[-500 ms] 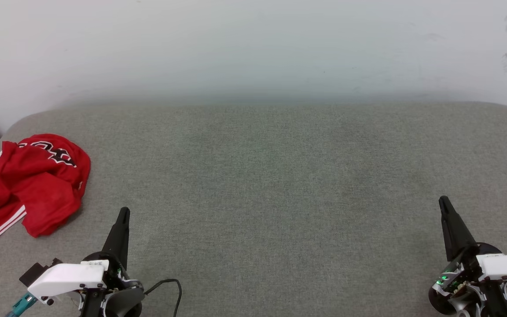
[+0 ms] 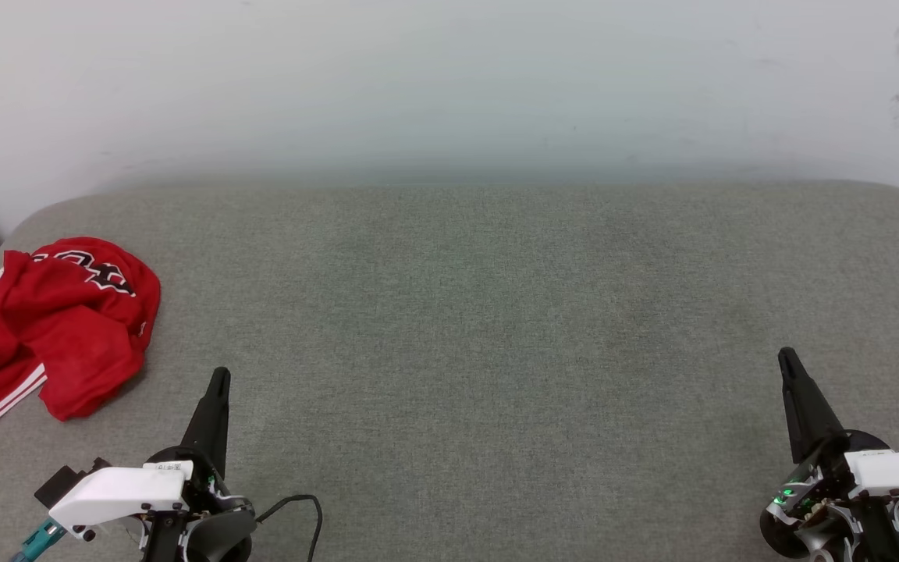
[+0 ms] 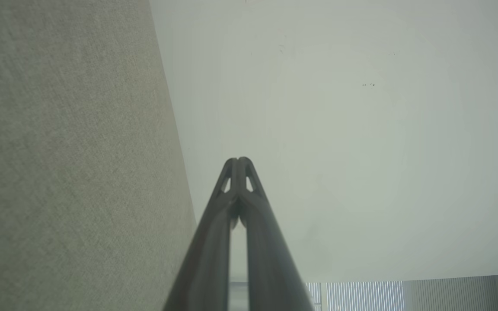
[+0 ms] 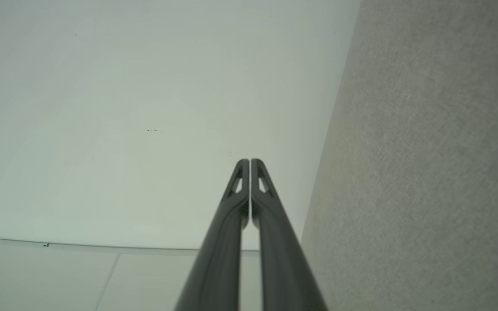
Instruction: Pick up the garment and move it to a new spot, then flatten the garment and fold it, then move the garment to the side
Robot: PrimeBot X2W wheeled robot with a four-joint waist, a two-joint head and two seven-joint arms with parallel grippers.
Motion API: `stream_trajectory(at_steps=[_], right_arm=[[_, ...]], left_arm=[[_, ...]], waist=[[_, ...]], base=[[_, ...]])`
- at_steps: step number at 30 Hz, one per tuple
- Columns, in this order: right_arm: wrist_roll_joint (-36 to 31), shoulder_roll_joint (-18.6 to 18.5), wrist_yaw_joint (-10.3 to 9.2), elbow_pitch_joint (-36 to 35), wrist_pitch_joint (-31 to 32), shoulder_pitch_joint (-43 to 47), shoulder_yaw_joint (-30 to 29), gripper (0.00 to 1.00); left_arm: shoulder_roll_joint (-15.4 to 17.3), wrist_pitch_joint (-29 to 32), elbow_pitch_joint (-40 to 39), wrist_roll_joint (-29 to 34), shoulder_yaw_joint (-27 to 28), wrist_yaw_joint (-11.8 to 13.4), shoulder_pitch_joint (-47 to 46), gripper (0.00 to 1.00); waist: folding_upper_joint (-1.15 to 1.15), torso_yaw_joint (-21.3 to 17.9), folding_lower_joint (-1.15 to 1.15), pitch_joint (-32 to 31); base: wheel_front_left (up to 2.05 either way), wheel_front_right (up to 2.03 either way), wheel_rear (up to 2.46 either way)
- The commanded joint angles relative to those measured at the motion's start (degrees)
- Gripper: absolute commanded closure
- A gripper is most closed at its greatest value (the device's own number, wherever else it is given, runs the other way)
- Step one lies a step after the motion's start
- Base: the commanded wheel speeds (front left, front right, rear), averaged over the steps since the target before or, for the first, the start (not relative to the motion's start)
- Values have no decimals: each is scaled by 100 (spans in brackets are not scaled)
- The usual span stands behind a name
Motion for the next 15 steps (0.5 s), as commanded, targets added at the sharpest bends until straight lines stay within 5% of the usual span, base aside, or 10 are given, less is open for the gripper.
stream_trajectory(at_steps=[1, 15], right_arm=[[22, 16, -2, 3, 1, -67, 3, 100], [22, 16, -2, 3, 1, -67, 3, 100]], left_arm=[[-9, 6, -4, 5, 9, -21, -35, 100], [-9, 6, -4, 5, 9, -21, -35, 100]], waist=[[0, 0, 0, 0], [0, 0, 0, 0]], base=[[0, 0, 0], [0, 0, 0]])
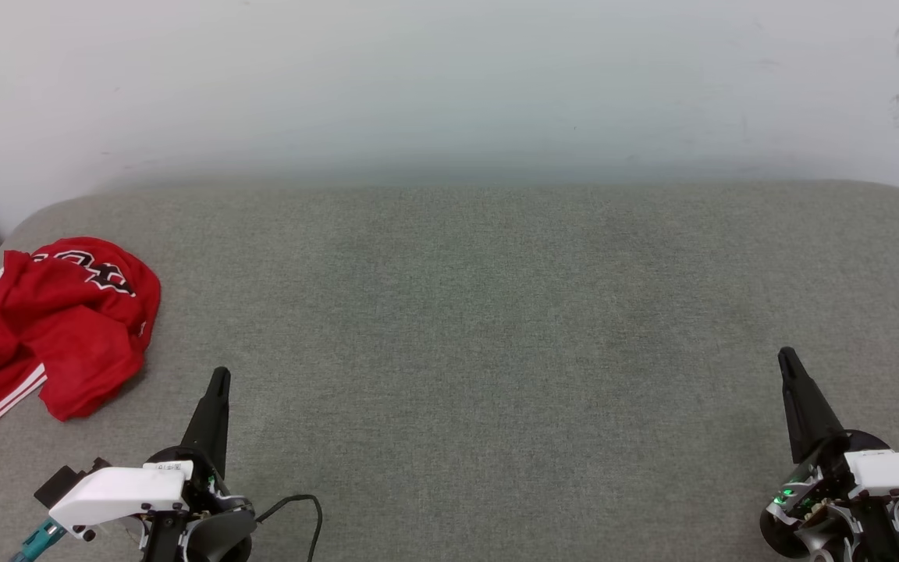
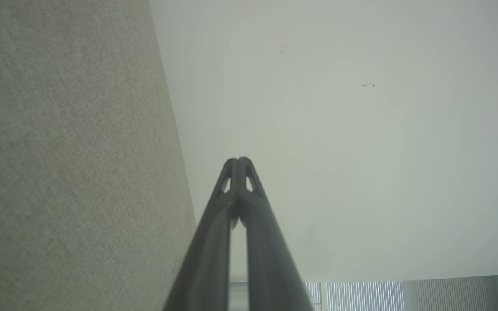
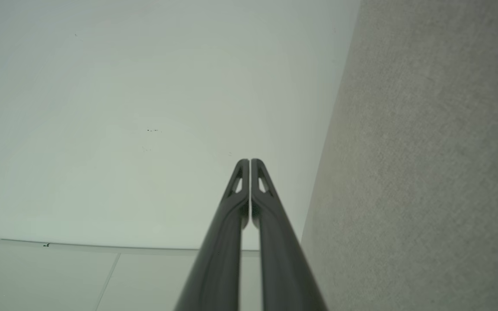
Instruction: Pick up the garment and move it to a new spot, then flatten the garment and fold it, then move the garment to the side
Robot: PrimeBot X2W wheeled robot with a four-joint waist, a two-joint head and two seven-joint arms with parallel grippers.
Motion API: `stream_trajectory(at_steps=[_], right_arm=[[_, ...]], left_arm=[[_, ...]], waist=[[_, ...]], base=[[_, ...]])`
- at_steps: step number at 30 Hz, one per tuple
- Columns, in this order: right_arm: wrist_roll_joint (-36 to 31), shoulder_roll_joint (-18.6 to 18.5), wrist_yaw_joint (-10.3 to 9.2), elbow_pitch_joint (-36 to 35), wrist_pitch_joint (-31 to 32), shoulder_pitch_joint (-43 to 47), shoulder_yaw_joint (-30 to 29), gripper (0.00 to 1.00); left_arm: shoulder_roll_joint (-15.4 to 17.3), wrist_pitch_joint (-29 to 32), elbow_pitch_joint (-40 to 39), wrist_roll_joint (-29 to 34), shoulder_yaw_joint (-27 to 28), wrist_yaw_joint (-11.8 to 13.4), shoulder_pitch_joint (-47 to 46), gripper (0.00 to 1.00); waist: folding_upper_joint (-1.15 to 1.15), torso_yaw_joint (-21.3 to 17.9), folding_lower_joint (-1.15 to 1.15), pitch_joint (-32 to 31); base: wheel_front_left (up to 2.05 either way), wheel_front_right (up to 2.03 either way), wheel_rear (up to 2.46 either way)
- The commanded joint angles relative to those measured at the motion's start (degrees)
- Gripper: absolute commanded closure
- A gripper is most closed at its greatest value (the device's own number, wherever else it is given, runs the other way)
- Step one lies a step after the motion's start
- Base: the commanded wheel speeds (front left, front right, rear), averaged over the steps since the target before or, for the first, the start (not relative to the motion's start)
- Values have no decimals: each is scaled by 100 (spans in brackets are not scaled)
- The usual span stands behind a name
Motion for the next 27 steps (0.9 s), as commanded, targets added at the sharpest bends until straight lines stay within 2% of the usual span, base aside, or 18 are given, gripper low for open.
stream_trajectory(at_steps=[1, 15, 16, 27], right_arm=[[22, 16, -2, 3, 1, -67, 3, 100], [22, 16, -2, 3, 1, -67, 3, 100], [0, 0, 0, 0, 0, 0, 1, 0], [-178, -7, 0, -106, -260, 124, 172, 0]], left_arm=[[-9, 6, -4, 5, 9, -21, -35, 100], [-9, 6, -4, 5, 9, -21, -35, 100], [0, 0, 0, 0, 0, 0, 0, 0], [-3, -267, -105, 150, -362, 0, 22, 0]], waist=[[0, 0, 0, 0], [0, 0, 0, 0], [0, 0, 0, 0], [0, 0, 0, 4]], base=[[0, 0, 0], [0, 0, 0], [0, 0, 0], [0, 0, 0]])
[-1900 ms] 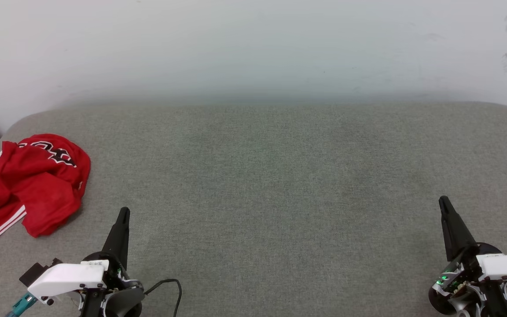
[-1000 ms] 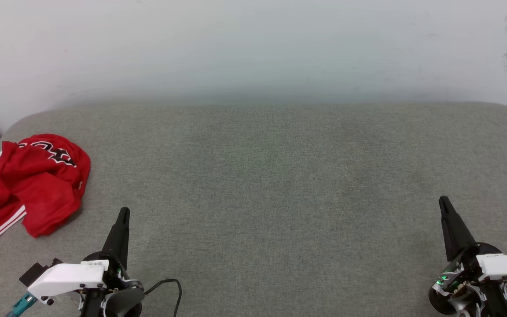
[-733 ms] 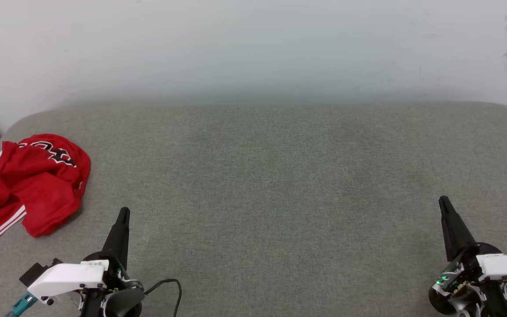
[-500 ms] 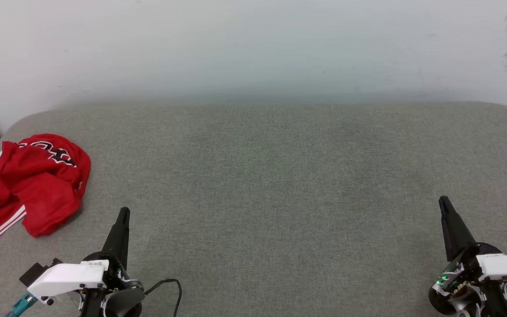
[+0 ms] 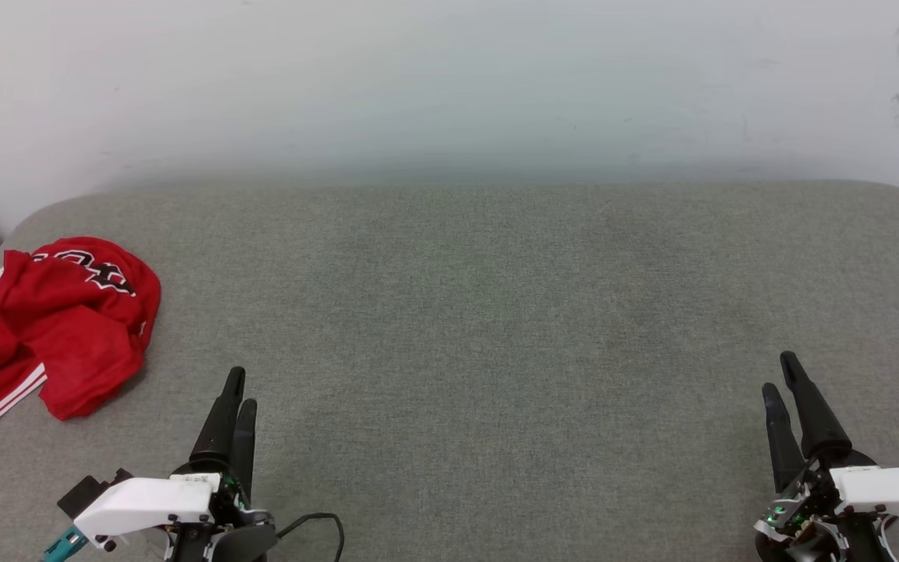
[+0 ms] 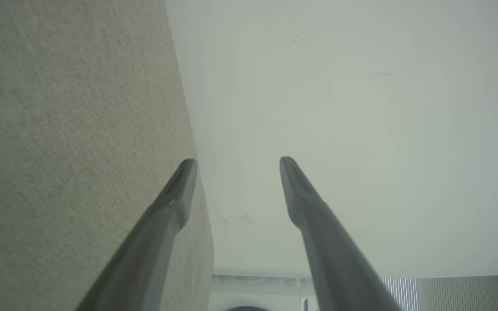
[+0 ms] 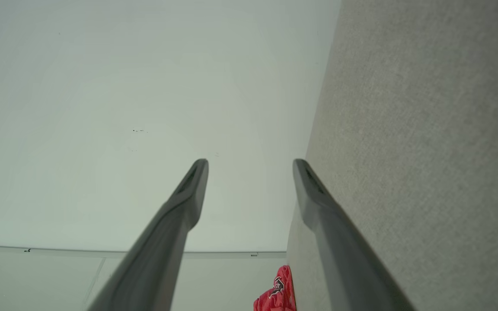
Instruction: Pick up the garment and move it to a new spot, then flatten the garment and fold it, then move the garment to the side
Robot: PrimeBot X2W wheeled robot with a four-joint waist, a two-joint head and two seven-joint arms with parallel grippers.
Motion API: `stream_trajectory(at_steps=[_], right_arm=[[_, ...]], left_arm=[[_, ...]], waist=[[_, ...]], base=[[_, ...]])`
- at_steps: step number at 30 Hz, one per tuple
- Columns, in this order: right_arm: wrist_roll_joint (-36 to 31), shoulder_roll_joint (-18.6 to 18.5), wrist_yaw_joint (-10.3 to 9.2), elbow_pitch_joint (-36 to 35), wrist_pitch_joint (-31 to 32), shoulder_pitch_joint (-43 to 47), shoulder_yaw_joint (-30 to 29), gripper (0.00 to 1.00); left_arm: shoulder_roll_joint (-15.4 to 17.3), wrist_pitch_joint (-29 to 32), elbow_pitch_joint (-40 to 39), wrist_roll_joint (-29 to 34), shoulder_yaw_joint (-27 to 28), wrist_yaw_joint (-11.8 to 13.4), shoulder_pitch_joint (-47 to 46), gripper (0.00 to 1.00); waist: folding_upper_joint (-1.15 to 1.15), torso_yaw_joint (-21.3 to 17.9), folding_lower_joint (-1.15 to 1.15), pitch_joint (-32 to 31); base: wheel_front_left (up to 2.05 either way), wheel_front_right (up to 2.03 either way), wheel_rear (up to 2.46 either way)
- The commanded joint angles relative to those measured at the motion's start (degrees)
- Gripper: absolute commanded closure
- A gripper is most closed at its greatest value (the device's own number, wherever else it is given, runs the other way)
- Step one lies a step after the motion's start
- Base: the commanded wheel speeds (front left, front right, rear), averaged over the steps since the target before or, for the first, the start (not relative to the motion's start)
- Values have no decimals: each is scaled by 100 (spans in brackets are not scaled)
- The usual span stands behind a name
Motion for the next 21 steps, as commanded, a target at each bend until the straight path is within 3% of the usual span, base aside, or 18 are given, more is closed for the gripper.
stream_trajectory(at_steps=[1, 11, 21], right_arm=[[-89, -17, 1, -144, -67, -55, 47, 0], [-749, -57, 1, -294, -335, -28, 176, 0], [-2312, -88, 1, -613, -567, 16, 269, 0]], left_arm=[[14, -65, -151, 77, -84, -10, -135, 0], [15, -328, -358, 660, -264, -11, -130, 0], [17, -562, -512, 1831, -444, -11, -164, 0]], waist=[[0, 1, 0, 0], [0, 6, 0, 4], [0, 11, 0, 10]], base=[[0, 0, 0], [0, 0, 0], [0, 0, 0]])
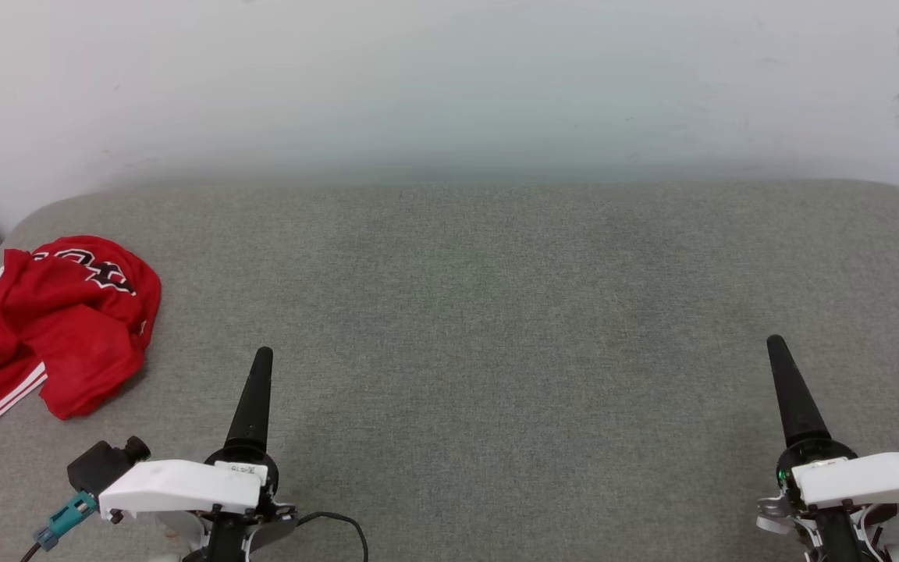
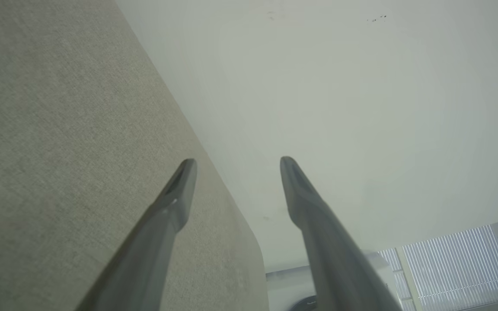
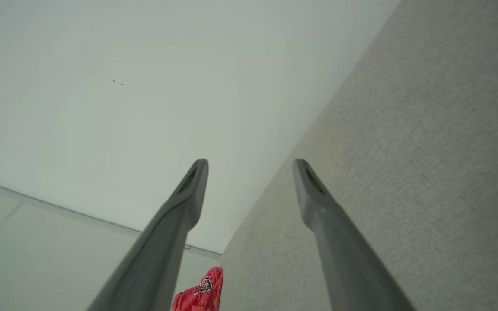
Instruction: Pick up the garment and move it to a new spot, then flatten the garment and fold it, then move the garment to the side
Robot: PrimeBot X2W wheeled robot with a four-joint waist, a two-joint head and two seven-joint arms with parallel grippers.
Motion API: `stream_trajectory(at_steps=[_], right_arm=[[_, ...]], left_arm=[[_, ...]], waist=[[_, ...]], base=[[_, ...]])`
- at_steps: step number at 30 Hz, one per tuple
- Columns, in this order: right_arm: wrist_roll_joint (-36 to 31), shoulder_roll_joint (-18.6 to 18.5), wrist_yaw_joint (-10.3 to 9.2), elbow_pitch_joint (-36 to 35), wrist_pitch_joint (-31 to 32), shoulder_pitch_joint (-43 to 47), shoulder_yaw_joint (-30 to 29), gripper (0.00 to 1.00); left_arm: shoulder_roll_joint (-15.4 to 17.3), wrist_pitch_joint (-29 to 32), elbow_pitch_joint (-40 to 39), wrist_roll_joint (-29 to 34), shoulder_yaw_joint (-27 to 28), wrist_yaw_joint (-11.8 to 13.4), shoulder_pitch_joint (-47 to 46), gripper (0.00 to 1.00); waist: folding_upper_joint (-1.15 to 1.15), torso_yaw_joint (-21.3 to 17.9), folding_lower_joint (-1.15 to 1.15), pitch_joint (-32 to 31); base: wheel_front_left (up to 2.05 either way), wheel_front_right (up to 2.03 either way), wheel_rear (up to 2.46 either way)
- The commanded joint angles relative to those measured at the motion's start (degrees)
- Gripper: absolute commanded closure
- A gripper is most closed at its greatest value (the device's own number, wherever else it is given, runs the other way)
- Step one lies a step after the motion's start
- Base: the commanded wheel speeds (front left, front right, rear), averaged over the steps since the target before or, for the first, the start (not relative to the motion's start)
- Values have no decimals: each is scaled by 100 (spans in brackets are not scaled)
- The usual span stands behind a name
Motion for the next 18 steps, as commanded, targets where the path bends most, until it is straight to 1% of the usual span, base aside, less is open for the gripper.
stream_trajectory(at_steps=[1, 11, 18], right_arm=[[-356, -47, 1, -148, -64, -41, 39, 0], [-1969, -33, 1, -257, -271, 24, 106, 0], [-2791, 14, 0, -248, -405, 60, 31, 0]], left_arm=[[14, -65, -124, 285, -33, -11, -151, 0], [15, -275, -174, 1524, -82, 24, -123, 0], [16, -410, -230, 2382, -152, 148, -128, 0]], waist=[[0, 3, 0, -1], [0, 8, 0, -6], [0, 20, 0, -13]], base=[[0, 0, 0], [0, 0, 0], [0, 0, 0]])
